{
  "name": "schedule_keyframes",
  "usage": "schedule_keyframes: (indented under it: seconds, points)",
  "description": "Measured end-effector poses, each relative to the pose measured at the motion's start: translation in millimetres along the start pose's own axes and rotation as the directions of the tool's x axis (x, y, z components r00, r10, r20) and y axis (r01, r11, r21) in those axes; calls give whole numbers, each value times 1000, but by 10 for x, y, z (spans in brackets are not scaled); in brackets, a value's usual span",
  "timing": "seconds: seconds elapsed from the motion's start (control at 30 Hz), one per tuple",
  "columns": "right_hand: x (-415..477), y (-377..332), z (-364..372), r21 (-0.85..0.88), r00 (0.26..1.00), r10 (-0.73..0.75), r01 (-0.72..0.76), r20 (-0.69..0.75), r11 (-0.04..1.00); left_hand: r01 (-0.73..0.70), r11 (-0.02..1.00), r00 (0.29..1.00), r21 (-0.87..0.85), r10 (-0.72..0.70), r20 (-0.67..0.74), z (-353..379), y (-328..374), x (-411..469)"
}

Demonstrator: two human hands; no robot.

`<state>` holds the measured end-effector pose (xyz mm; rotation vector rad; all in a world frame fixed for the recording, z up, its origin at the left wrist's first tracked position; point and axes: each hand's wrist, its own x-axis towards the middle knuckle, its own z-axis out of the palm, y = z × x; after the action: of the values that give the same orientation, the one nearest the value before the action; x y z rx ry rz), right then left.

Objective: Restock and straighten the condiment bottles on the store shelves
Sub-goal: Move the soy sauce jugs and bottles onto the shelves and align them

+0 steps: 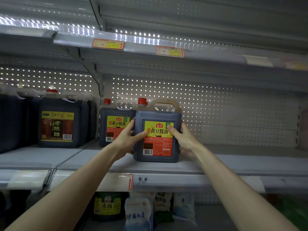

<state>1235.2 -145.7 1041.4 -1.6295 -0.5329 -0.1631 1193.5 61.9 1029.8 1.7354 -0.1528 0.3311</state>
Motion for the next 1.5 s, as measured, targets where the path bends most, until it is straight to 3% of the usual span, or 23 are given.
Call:
schedule_keyframes:
  seconds: [1.5]
  points:
    - [396,188,22,-29,1000,30,-30,-7,999,27,999,999,-30,-27,-22,7,-163,436]
